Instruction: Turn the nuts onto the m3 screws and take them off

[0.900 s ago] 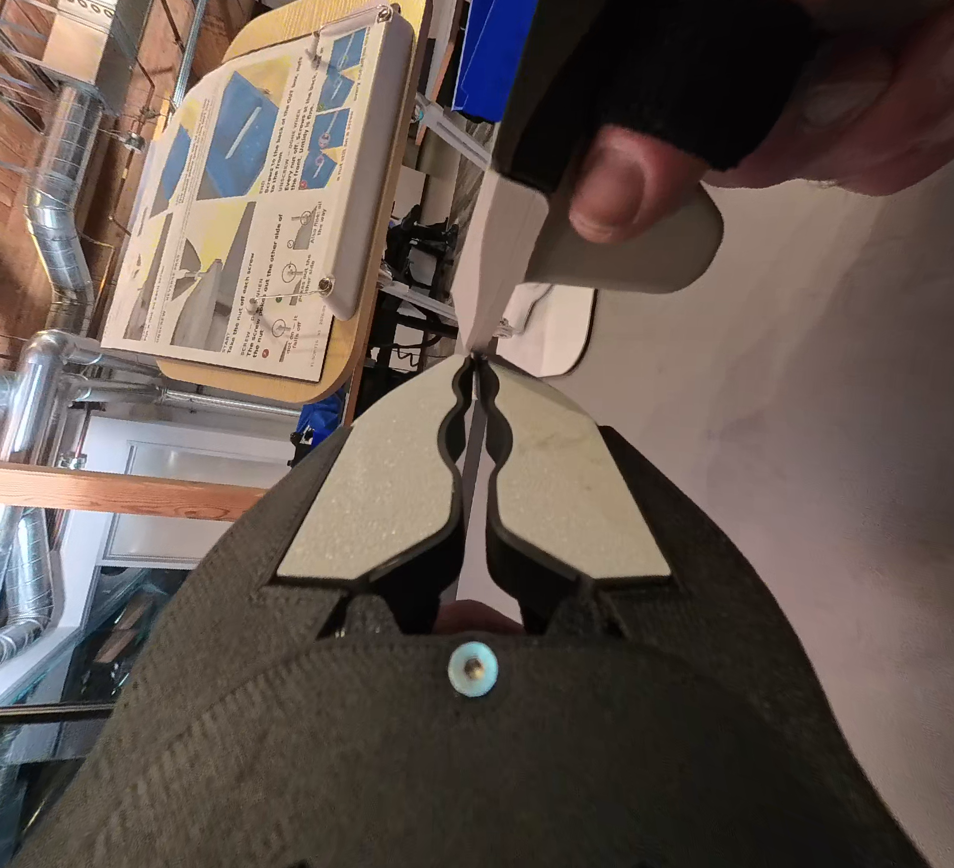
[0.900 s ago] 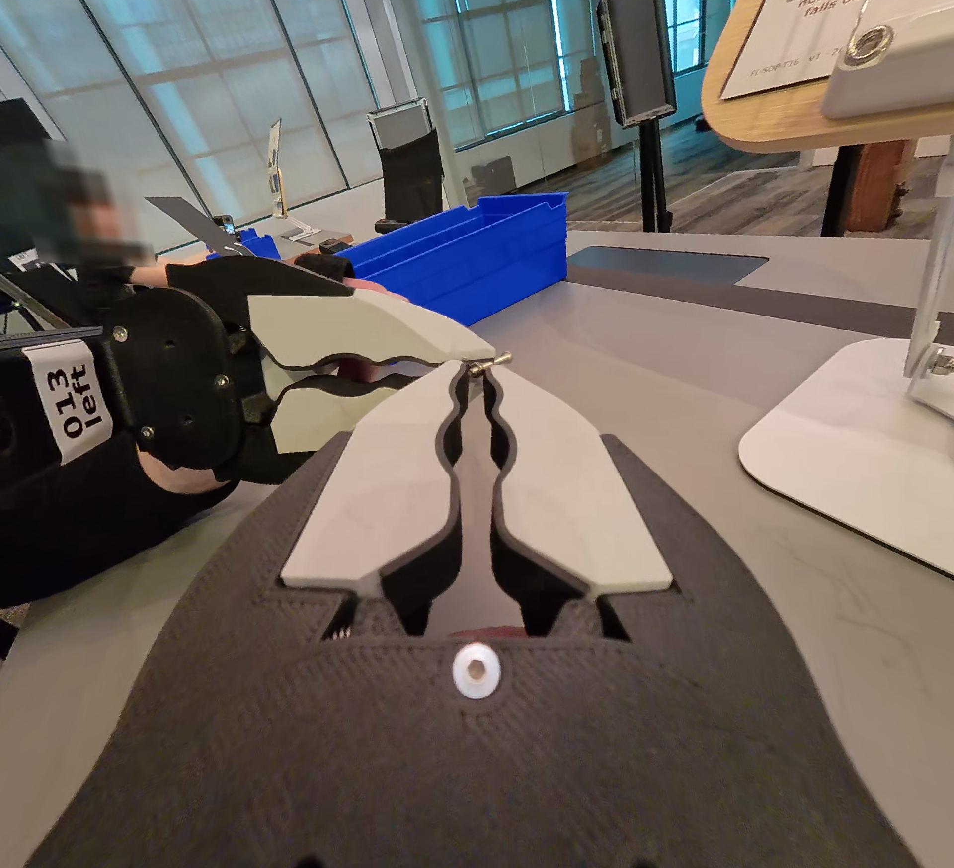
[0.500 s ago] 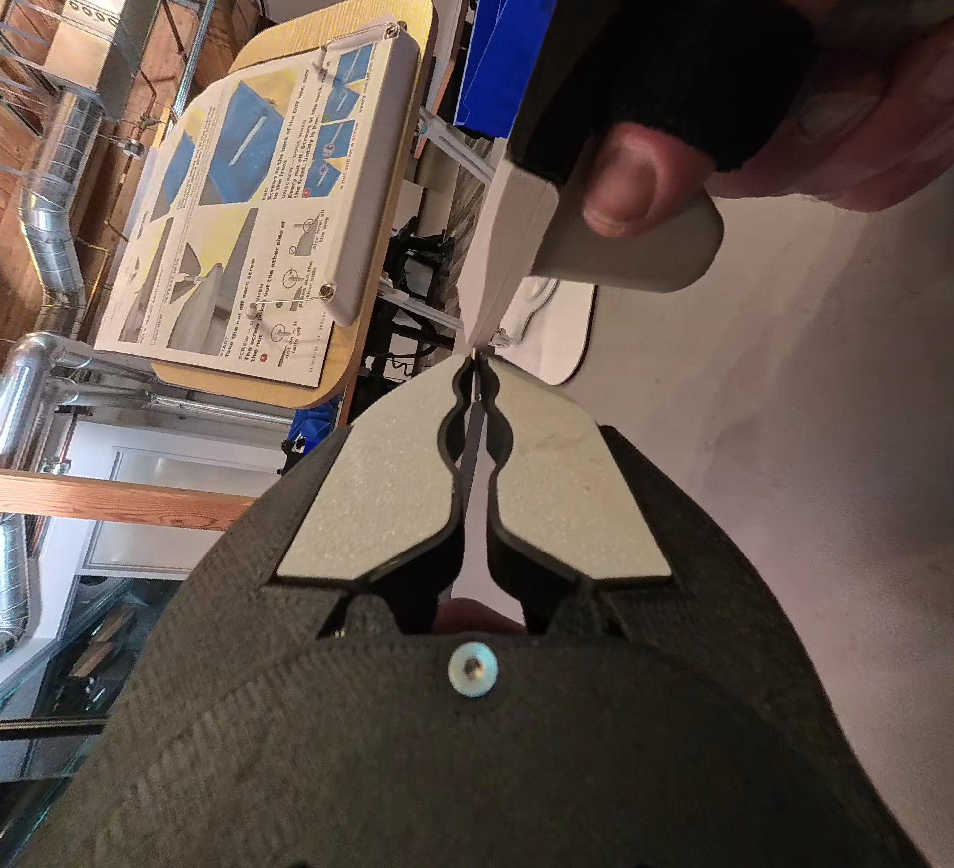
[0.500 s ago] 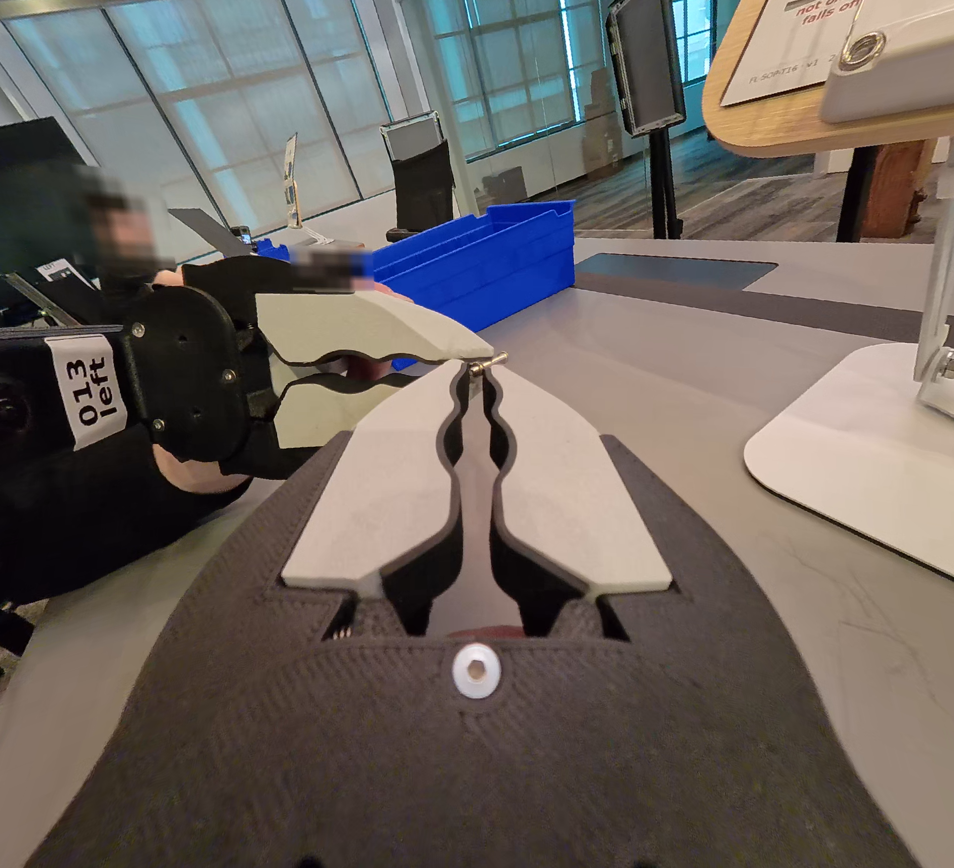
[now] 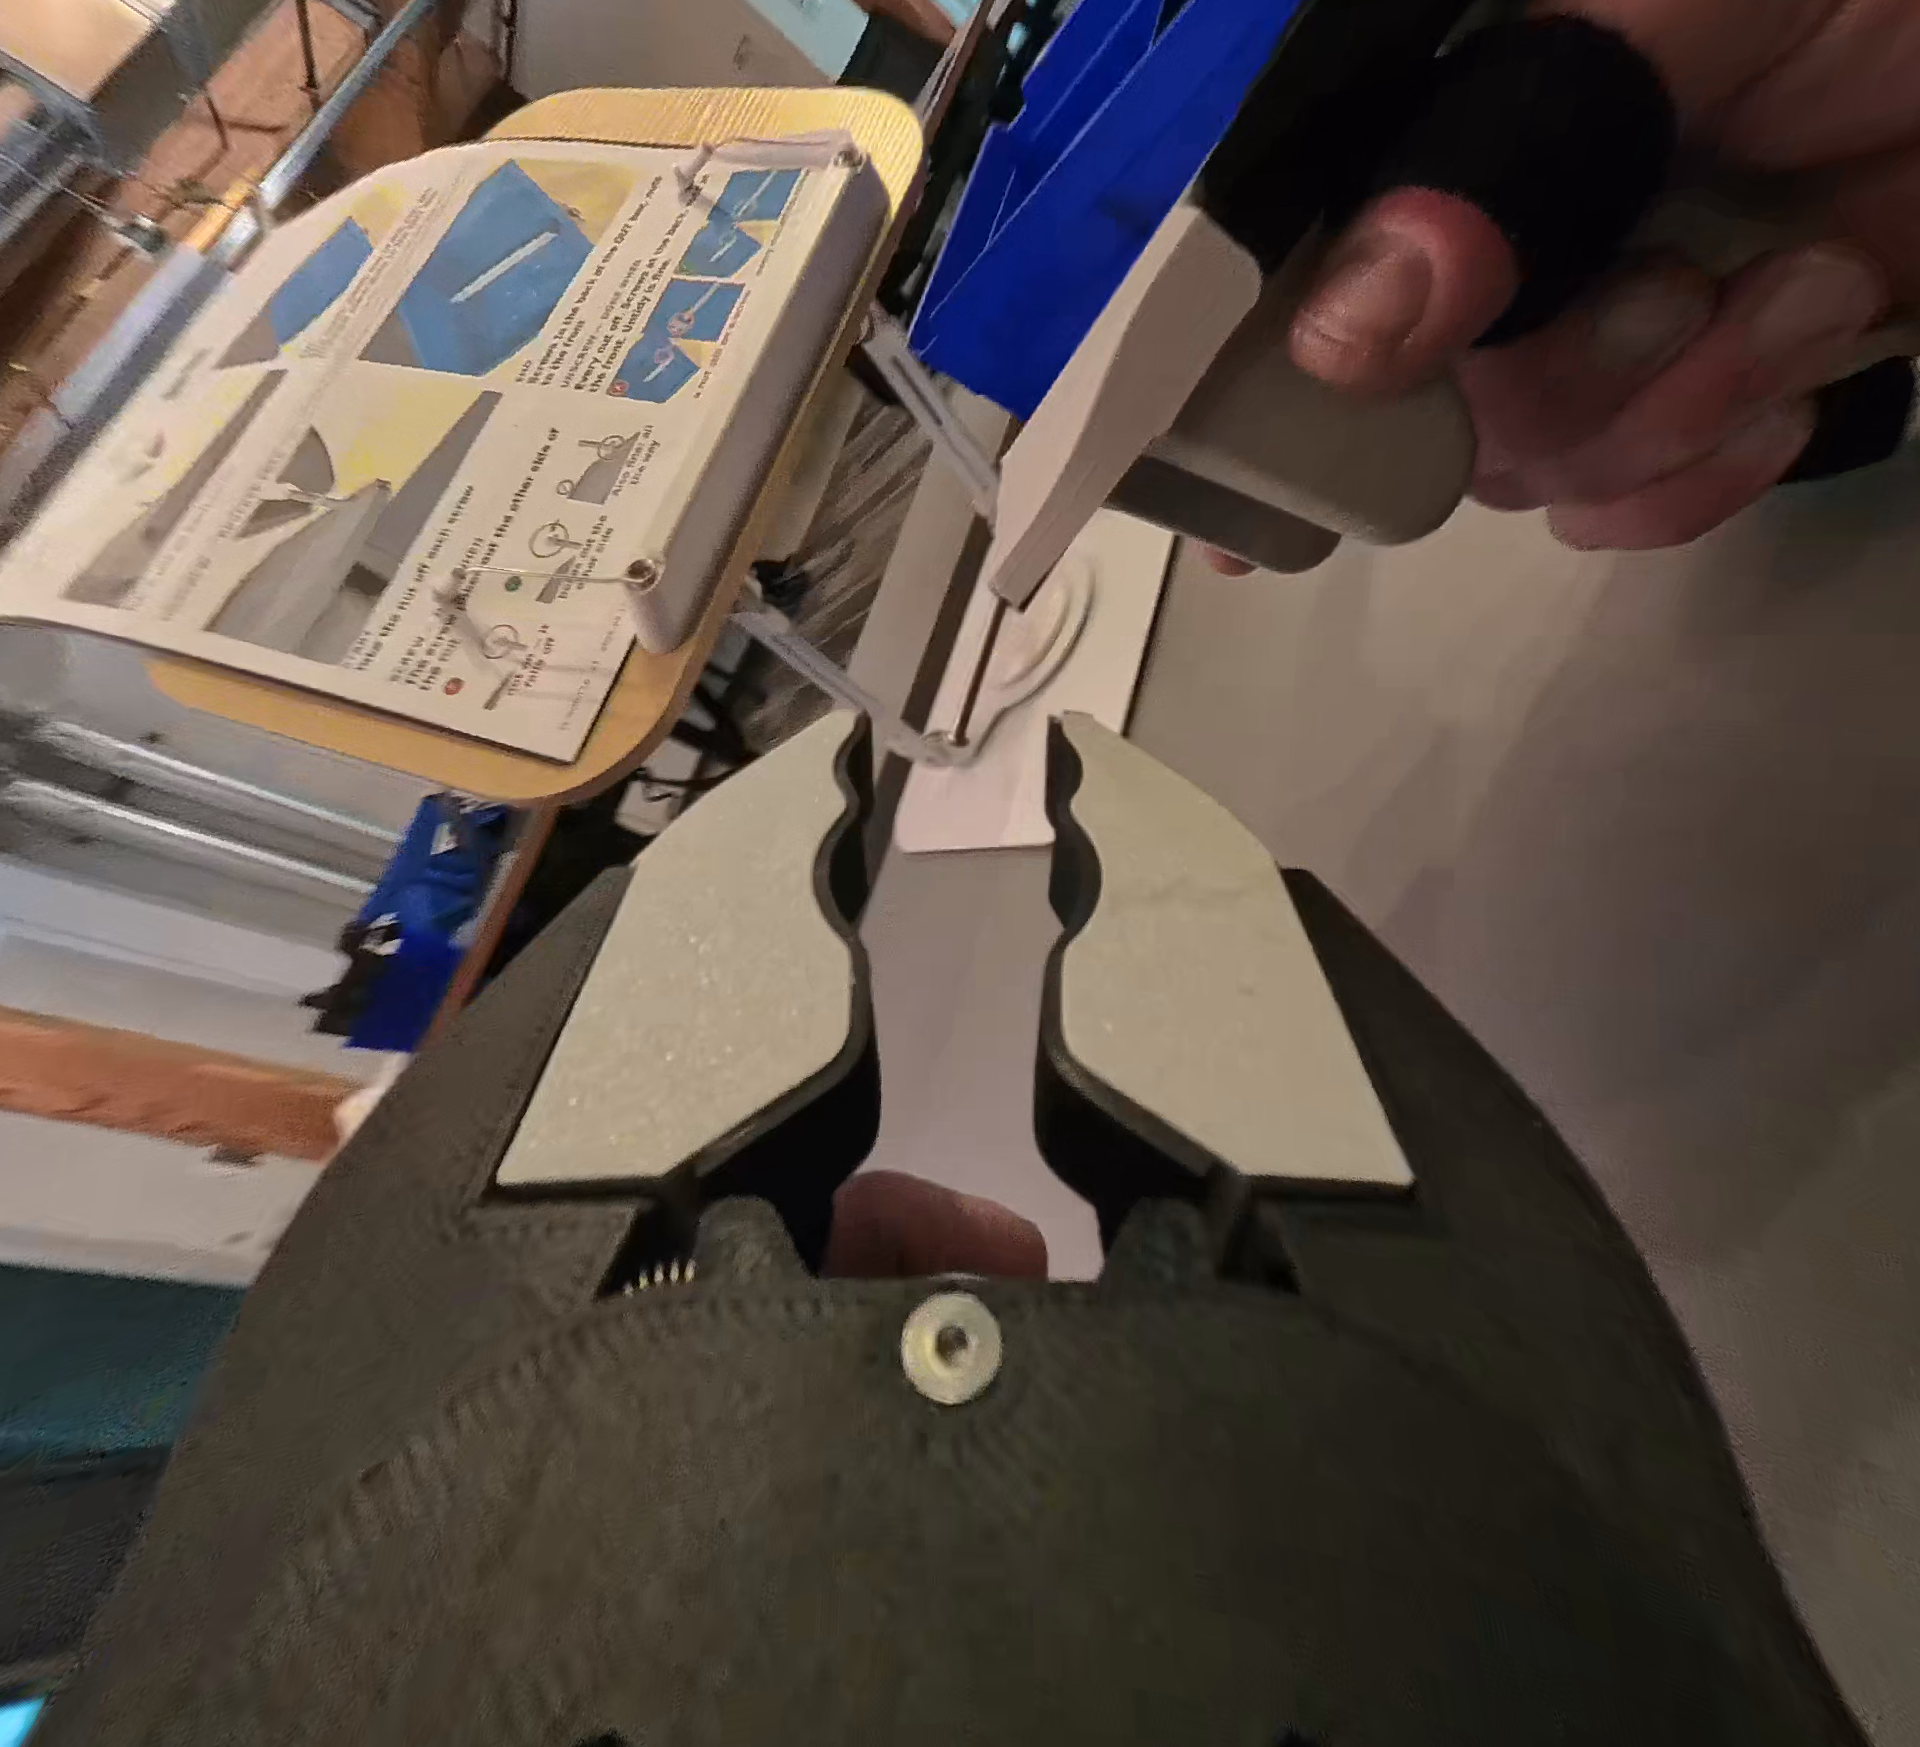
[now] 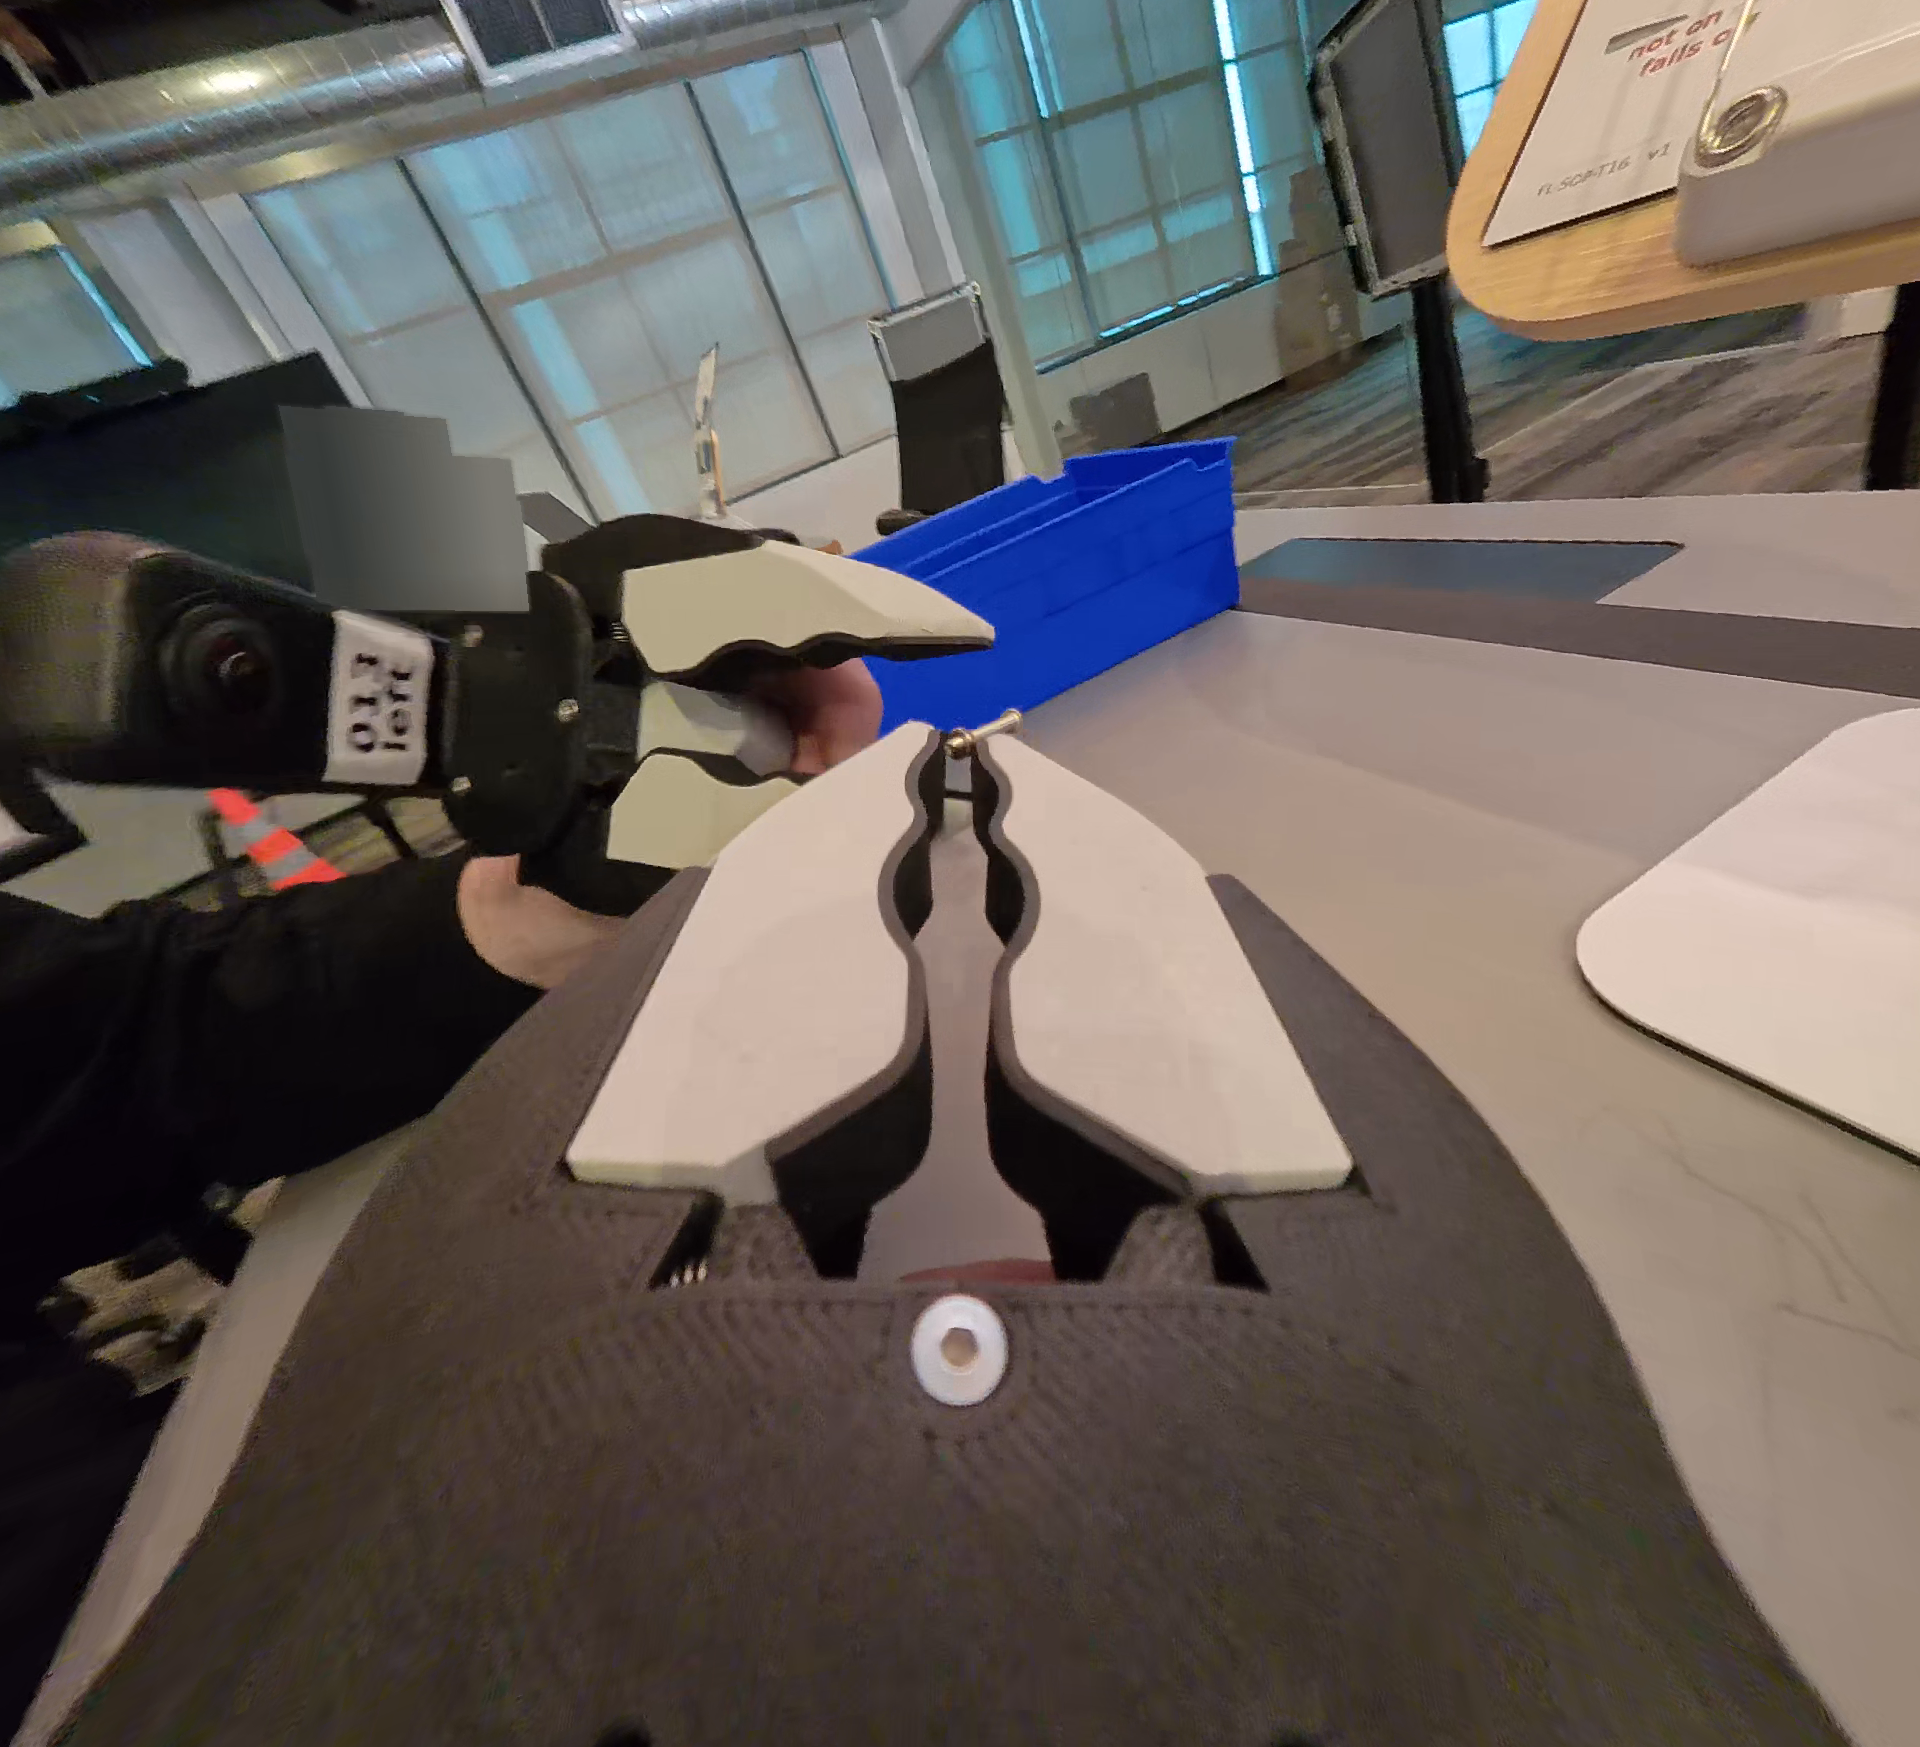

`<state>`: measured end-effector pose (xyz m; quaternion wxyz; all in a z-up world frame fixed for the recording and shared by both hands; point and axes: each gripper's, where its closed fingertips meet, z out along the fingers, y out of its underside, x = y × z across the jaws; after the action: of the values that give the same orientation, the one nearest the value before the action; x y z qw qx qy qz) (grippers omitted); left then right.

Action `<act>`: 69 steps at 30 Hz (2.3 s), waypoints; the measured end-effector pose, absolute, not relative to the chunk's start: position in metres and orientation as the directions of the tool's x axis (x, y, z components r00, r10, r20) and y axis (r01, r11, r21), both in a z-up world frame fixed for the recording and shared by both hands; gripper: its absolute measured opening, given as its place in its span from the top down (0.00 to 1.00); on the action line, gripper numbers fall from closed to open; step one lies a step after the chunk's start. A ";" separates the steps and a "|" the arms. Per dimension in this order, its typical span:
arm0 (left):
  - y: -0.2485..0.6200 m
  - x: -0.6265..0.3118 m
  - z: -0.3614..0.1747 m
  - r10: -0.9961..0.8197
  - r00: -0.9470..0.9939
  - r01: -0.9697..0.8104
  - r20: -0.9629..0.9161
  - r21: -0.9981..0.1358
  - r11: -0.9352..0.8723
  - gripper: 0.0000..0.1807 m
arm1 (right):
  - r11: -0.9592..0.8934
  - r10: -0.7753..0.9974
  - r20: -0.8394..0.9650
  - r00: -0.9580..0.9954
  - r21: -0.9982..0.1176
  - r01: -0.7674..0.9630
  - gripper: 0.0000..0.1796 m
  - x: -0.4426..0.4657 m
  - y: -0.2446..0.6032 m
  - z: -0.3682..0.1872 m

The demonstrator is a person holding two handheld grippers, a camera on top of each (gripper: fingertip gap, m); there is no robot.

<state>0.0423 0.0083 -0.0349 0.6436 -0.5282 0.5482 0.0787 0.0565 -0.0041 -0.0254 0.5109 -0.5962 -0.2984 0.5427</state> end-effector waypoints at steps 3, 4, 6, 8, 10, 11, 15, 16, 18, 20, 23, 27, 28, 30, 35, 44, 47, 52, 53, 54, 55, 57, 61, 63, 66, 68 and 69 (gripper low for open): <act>0.001 0.045 -0.032 -0.622 0.428 -0.546 -0.656 -0.736 0.400 0.80 | -0.328 0.919 -0.366 0.144 -0.915 -0.233 0.98 0.063 -0.008 -0.018; -0.001 0.046 -0.030 -0.667 0.437 -0.489 -0.603 -0.782 0.386 0.79 | -0.340 0.919 -0.375 0.117 -0.908 -0.243 0.98 0.066 -0.009 -0.016; -0.005 0.047 -0.029 -0.753 0.436 -0.385 -0.493 -0.858 0.339 0.74 | -0.370 0.918 -0.394 0.052 -0.894 -0.254 0.98 0.068 -0.012 -0.014; -0.006 0.046 -0.025 -0.815 0.439 -0.273 -0.378 -0.921 0.279 0.73 | -0.391 0.914 -0.405 -0.003 -0.881 -0.268 0.98 0.069 -0.015 -0.010; -0.010 0.048 -0.022 -0.879 0.399 -0.176 -0.262 -0.962 0.207 0.74 | -0.397 0.916 -0.396 -0.059 -0.882 -0.252 0.98 0.065 -0.024 -0.010; -0.014 0.050 -0.020 -0.909 0.359 -0.130 -0.211 -0.976 0.176 0.77 | -0.401 0.916 -0.393 -0.086 -0.880 -0.254 0.98 0.064 -0.028 -0.008; -0.034 0.055 -0.011 -0.980 0.195 0.028 -0.045 -0.998 0.051 0.84 | -0.423 0.905 -0.389 -0.172 -0.867 -0.262 0.98 0.064 -0.037 -0.005; -0.036 0.056 -0.009 -0.984 0.175 0.044 -0.024 -0.999 0.032 0.83 | -0.431 0.901 -0.390 -0.192 -0.861 -0.270 0.98 0.065 -0.039 -0.004; -0.038 0.055 -0.007 -0.987 0.158 0.074 -0.003 -0.997 0.015 0.83 | -0.442 0.894 -0.393 -0.216 -0.853 -0.278 0.98 0.065 -0.040 -0.002; -0.040 0.055 -0.005 -0.991 0.131 0.092 0.019 -0.996 -0.006 0.87 | -0.447 0.890 -0.390 -0.238 -0.851 -0.276 0.98 0.065 -0.043 -0.002; -0.041 0.055 -0.005 -0.993 0.113 0.102 0.034 -0.995 -0.022 0.90 | -0.450 0.885 -0.378 -0.272 -0.846 -0.286 0.98 0.066 -0.047 0.001; -0.045 0.056 -0.003 -0.995 0.088 0.112 0.043 -0.993 -0.033 0.89 | -0.458 0.879 -0.380 -0.287 -0.841 -0.289 0.98 0.066 -0.048 0.001; -0.045 0.057 -0.004 -0.995 0.088 0.107 0.040 -0.994 -0.031 0.91 | -0.461 0.877 -0.381 -0.291 -0.839 -0.291 0.98 0.066 -0.049 0.002; -0.049 0.057 -0.005 -0.997 0.065 0.104 0.039 -0.994 -0.032 0.96 | -0.460 0.877 -0.379 -0.294 -0.839 -0.291 0.98 0.066 -0.049 0.002; -0.048 0.057 -0.003 -0.997 0.071 0.115 0.036 -0.993 -0.028 0.98 | -0.462 0.875 -0.379 -0.301 -0.839 -0.287 0.98 0.066 -0.050 0.002; -0.047 0.054 -0.001 -0.990 0.136 0.070 -0.041 -0.996 0.051 0.98 | -0.404 0.911 -0.358 -0.206 -0.875 -0.267 0.84 0.064 -0.045 0.000; -0.047 0.055 -0.002 -0.984 0.159 0.033 -0.076 -0.996 0.082 0.98 | -0.378 0.923 -0.340 -0.179 -0.887 -0.264 0.84 0.064 -0.044 0.000; -0.046 0.057 -0.004 -0.978 0.181 0.004 -0.102 -0.995 0.104 0.98 | -0.353 0.935 -0.326 -0.143 -0.899 -0.259 0.87 0.062 -0.043 -0.001; -0.047 0.057 -0.004 -0.979 0.176 0.001 -0.102 -0.995 0.104 0.98 | -0.349 0.936 -0.324 -0.135 -0.900 -0.260 0.88 0.062 -0.042 -0.001; -0.047 0.057 -0.003 -0.979 0.176 0.002 -0.105 -0.994 0.107 0.98 | -0.348 0.937 -0.324 -0.130 -0.900 -0.262 0.89 0.063 -0.041 -0.001; -0.047 0.057 -0.002 -0.978 0.179 0.007 -0.106 -0.994 0.109 0.98 | -0.345 0.938 -0.324 -0.124 -0.902 -0.260 0.90 0.063 -0.041 -0.001; -0.048 0.057 0.000 -0.977 0.181 0.005 -0.110 -0.994 0.113 0.98 | -0.336 0.942 -0.320 -0.104 -0.909 -0.245 0.90 0.062 -0.039 -0.004; -0.052 0.055 0.009 -0.982 0.164 0.045 -0.096 -0.993 0.105 0.98 | -0.308 0.951 -0.307 -0.027 -0.939 -0.154 0.96 0.056 -0.033 -0.021; -0.050 0.056 0.003 -0.977 0.175 -0.004 -0.121 -0.992 0.123 0.98 | -0.289 0.957 -0.289 -0.026 -0.944 -0.158 0.96 0.057 -0.035 -0.018; -0.048 0.056 0.001 -0.979 0.180 0.013 -0.098 -0.995 0.102 0.98 | -0.279 0.960 -0.276 -0.042 -0.943 -0.179 0.94 0.061 -0.036 -0.012; -0.047 0.056 0.001 -0.978 0.186 0.013 -0.099 -0.995 0.103 0.98 | -0.285 0.958 -0.274 -0.080 -0.938 -0.197 0.92 0.063 -0.040 -0.008; -0.046 0.055 0.002 -0.978 0.188 0.022 -0.094 -0.995 0.100 0.98 | -0.281 0.959 -0.268 -0.091 -0.938 -0.203 0.92 0.064 -0.042 -0.006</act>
<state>0.0551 -0.0461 0.0015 0.5761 -0.5120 0.4668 -0.4337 0.0641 -0.0416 -0.0059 0.4605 -0.4922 -0.3840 0.6311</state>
